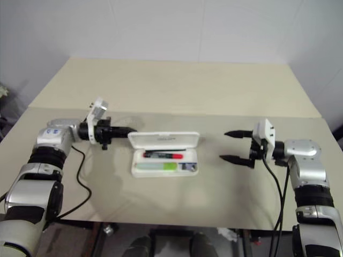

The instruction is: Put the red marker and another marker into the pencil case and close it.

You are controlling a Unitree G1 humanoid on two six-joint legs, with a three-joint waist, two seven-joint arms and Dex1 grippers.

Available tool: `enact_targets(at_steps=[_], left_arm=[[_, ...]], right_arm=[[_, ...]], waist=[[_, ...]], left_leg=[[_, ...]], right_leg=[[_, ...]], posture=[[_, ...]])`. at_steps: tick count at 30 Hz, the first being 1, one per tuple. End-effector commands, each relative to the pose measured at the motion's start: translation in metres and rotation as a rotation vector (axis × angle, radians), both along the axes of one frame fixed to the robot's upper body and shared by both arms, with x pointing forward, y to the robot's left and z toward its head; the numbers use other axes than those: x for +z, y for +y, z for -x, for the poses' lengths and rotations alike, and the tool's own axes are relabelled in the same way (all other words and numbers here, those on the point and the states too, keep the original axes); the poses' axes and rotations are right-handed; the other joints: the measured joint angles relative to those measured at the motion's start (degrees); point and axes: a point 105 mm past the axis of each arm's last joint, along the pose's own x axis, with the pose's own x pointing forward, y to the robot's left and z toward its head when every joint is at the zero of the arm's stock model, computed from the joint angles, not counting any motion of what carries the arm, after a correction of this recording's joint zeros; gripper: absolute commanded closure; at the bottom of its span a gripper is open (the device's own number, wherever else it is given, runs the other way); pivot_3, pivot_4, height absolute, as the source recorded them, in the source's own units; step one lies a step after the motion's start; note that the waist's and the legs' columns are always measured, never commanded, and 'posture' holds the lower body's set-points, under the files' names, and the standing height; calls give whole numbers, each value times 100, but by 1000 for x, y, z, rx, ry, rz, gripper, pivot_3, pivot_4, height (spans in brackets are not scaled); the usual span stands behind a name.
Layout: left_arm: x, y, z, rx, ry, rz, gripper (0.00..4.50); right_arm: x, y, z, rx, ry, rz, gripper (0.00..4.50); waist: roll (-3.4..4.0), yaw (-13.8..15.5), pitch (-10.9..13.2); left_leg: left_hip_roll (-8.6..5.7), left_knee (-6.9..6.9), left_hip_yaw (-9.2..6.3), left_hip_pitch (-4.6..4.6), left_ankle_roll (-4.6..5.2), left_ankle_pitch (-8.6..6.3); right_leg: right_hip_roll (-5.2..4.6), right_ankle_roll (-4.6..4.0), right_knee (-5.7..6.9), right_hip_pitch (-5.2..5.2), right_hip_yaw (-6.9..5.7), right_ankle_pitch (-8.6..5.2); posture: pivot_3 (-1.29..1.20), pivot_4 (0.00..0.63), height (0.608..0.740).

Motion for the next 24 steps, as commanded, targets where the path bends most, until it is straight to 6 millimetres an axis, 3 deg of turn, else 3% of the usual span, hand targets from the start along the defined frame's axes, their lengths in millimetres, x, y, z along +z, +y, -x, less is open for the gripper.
enact_targets(at_steps=[1, 8, 12, 15, 24], left_arm=[[-1, -3, 13, -98, 1, -83, 4458], [-16, -16, 29, -215, -36, -207, 4458], [-31, -23, 38, -284, -60, -306, 4458], [-38, -27, 42, -317, -74, -344, 4458], [-57, -25, 48, -376, -78, -441, 4458]], right_arm=[[11, -7, 2, -2, -35, 0, 0], [19, -3, 8, 60, -28, -66, 0], [11, 4, 23, 142, 33, -69, 0], [22, 11, 25, 162, 38, -182, 0], [40, 21, 24, 189, 16, -289, 0]], waist=[[0, -1, 0], [0, -21, 0], [0, -8, 0], [1, -13, 0], [3, 1, -1]], left_leg=[[0, 0, -1, 0, 0, 0], [2, 0, -1, 0, 0, 0], [3, 0, -2, 1, 0, 0], [2, 0, -1, 1, 1, 0], [2, 2, -2, 4, 1, -1]], right_leg=[[0, 0, 0, 0, 0, 0], [0, 0, 0, 0, 2, 0], [-1, -1, 0, 0, 2, 0], [-1, -1, 0, 0, 4, 0], [-2, -1, 1, 3, 5, 0]], posture=[[0, 150, 740], [0, 150, 740], [0, 150, 740], [0, 150, 740], [0, 150, 740]])
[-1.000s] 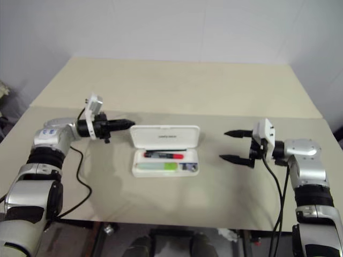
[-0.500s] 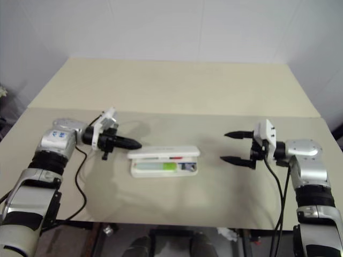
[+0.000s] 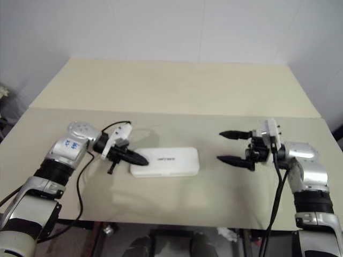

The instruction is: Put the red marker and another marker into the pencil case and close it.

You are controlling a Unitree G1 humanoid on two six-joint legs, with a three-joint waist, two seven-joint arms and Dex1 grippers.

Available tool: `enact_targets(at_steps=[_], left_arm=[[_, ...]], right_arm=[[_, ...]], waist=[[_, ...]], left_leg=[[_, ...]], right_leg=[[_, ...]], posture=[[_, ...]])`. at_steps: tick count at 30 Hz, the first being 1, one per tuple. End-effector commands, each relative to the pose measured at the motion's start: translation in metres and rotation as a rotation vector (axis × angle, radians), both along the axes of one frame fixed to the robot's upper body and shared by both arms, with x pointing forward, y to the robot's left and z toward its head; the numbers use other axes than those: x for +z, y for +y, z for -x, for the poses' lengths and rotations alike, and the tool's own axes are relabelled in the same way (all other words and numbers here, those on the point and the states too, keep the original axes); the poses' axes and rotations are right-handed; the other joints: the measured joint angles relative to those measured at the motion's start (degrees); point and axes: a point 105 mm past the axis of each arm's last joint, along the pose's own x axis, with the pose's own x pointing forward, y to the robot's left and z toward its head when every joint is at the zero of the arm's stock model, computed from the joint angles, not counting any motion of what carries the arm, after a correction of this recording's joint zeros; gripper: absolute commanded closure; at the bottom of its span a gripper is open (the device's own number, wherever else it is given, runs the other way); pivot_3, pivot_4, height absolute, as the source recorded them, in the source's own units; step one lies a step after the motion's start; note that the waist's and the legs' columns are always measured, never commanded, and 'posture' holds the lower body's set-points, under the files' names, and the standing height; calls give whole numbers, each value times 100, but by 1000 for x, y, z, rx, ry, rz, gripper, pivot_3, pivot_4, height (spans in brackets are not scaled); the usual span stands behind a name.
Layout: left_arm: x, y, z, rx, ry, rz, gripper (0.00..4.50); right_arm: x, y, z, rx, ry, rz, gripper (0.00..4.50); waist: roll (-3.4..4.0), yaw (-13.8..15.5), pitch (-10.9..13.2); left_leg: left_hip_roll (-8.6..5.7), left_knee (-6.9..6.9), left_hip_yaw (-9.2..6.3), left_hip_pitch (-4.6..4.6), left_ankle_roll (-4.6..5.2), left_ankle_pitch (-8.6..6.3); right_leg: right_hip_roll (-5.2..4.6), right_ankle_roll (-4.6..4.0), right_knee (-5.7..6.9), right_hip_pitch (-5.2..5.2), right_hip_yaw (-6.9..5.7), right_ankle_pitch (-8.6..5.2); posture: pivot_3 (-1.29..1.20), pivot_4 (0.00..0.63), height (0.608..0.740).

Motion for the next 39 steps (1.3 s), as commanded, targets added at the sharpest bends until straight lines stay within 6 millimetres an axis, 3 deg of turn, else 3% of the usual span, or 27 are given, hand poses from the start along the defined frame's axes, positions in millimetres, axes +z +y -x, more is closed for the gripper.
enact_targets(at_steps=[1, 7, 10, 18, 26, 30, 39], left_arm=[[-15, 9, 11, -75, 53, -101, 4458], [-23, 14, 10, -96, 27, -178, 4458], [-16, 9, 4, -74, -22, -125, 4458], [29, 6, -11, 74, -248, 102, 4458], [76, 38, -24, 412, -657, 277, 4458], [83, 53, -9, 525, -628, 388, 3590], [77, 58, 20, 554, -597, 422, 581]], right_arm=[[23, 2, 2, 19, -78, -48, 0], [24, 8, -1, 36, -98, -38, 0], [23, 10, -3, 32, -103, -23, 0], [18, 8, -11, 18, -109, 8, 0], [15, 10, -22, 14, -109, 37, 0], [16, 12, -27, 17, -103, 49, 0], [25, 4, -39, -6, -110, 86, 0]], waist=[[2, 0, -1], [3, -2, -2], [7, -4, -4], [7, -29, -2], [6, -46, -2], [6, -65, -1], [9, -61, 0]], left_leg=[[0, 0, 1, 0, 0, 0], [0, 0, 1, 4, 0, 0], [0, 1, 2, 7, 0, 0], [1, 0, -1, 3, 1, 0], [-1, -3, -3, -2, 3, -1], [0, -4, -4, -2, 4, -2], [-4, -3, -3, -1, 4, -2]], right_leg=[[-1, 0, 0, 0, 0, 0], [0, 0, 1, 3, 0, 0], [0, 0, 2, 5, 0, 0], [0, 0, 2, 1, 0, 0], [-11, 0, -4, -4, -1, 0], [-11, 0, -1, -4, -1, 0], [-12, -1, -2, -2, -3, 0]], posture=[[0, 150, 740], [0, 150, 740], [0, 150, 740], [0, 150, 740], [0, 150, 740], [0, 150, 740], [0, 150, 740]])
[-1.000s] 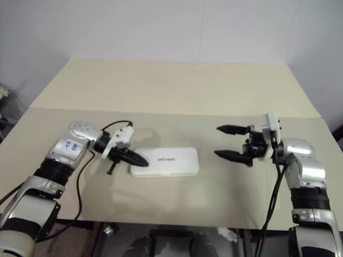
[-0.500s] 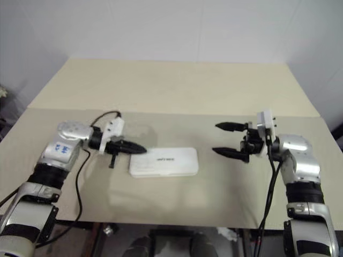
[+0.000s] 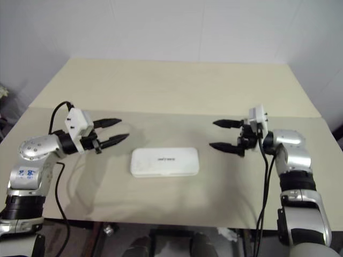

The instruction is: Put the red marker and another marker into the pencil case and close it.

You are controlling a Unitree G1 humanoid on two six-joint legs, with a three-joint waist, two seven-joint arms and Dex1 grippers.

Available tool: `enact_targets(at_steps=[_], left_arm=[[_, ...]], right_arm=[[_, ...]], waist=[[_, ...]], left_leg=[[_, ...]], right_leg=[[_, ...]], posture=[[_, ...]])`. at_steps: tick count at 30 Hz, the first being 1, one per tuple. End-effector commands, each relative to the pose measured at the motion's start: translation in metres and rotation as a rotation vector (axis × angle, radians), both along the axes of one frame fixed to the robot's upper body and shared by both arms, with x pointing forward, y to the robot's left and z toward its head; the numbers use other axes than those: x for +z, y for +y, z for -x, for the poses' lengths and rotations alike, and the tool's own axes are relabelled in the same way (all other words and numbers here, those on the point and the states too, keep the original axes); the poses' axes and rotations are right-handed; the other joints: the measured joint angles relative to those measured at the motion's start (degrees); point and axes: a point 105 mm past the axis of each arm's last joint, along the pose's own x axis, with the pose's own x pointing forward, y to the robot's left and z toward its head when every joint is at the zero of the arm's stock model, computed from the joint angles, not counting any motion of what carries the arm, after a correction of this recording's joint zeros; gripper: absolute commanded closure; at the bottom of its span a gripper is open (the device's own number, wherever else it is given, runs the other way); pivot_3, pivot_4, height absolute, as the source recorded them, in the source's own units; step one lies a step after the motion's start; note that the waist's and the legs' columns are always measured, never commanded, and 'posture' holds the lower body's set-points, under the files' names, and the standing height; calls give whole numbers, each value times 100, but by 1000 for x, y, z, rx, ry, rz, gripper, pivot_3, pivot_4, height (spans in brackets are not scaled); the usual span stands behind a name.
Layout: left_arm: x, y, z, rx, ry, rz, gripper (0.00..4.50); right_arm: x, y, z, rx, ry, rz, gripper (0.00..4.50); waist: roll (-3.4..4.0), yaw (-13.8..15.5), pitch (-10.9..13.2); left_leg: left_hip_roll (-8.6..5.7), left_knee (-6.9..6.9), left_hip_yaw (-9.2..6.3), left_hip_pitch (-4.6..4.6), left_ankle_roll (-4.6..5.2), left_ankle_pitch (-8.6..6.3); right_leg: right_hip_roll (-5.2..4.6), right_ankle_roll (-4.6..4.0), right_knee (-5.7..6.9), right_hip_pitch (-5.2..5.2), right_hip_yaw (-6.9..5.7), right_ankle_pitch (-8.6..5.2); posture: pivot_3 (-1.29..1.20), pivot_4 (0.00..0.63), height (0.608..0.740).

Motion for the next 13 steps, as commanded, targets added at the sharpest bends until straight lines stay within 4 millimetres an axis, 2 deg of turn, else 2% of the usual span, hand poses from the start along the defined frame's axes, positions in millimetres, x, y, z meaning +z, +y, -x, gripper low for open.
enact_targets(at_steps=[1, 2, 13], left_arm=[[19, 4, 15, -19, -49, 32, 235], [21, 7, 17, -18, -38, 49, 46], [30, 29, 23, 47, 27, 119, 46]], right_arm=[[16, -5, 1, 29, -56, 31, 0], [19, -3, 0, 36, -61, 31, 0], [21, 10, -8, 64, -92, -2, 0]], waist=[[1, -2, 0], [1, -3, 1], [3, -23, 2]], left_leg=[[0, -2, 1, 0, 0, 0], [0, -2, 0, 1, 0, 0], [1, -16, 2, 1, 0, 0]], right_leg=[[-1, 0, 0, 0, 1, 0], [0, -1, -1, 0, 0, 0], [0, -3, -11, 0, 0, -2]], posture=[[0, 150, 740], [0, 150, 740], [0, 150, 740]])
